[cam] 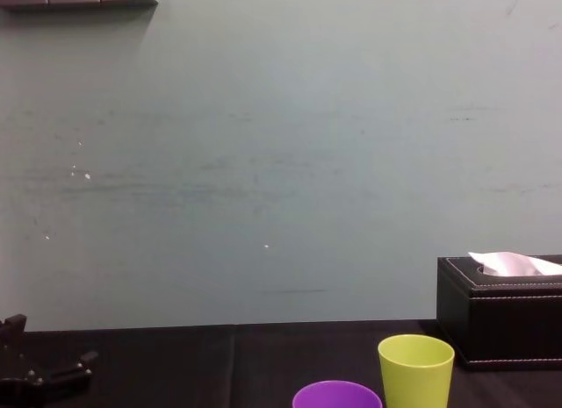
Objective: Stack the three plastic cups sequentially using one hand.
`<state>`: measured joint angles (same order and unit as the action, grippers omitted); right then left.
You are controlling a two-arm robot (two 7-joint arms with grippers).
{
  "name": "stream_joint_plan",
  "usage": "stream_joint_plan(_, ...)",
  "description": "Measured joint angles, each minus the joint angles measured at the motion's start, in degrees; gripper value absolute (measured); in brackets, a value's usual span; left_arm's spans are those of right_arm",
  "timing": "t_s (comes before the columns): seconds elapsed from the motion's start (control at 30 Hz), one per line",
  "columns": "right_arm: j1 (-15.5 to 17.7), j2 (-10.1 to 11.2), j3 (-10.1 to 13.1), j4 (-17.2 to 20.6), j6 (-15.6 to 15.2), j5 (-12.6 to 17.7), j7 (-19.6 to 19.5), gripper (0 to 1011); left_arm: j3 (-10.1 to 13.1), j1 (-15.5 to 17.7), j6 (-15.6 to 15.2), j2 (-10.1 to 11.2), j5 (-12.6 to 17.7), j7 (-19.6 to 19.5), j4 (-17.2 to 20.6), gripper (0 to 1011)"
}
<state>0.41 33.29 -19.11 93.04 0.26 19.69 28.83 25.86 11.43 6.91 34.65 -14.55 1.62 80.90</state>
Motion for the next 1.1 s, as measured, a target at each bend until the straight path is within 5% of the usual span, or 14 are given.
stream_joint_plan(0.67,0.1,0.1,0.1,0.1,0.0,0.0,-0.2,747,0.0,0.0,0.0,0.0,0.0,0.0,0.0,1011)
stream_joint_plan(0.93,2.7,0.3,2.3,4.2,-0.2,-1.0,-4.0,746,0.0,0.0,0.0,0.0,0.0,0.0,0.0,1011)
stream_joint_plan(1.1,3.2,0.4,3.8,8.0,-2.9,-1.6,-5.7,747,0.0,0.0,0.0,0.0,0.0,0.0,0.0,1011)
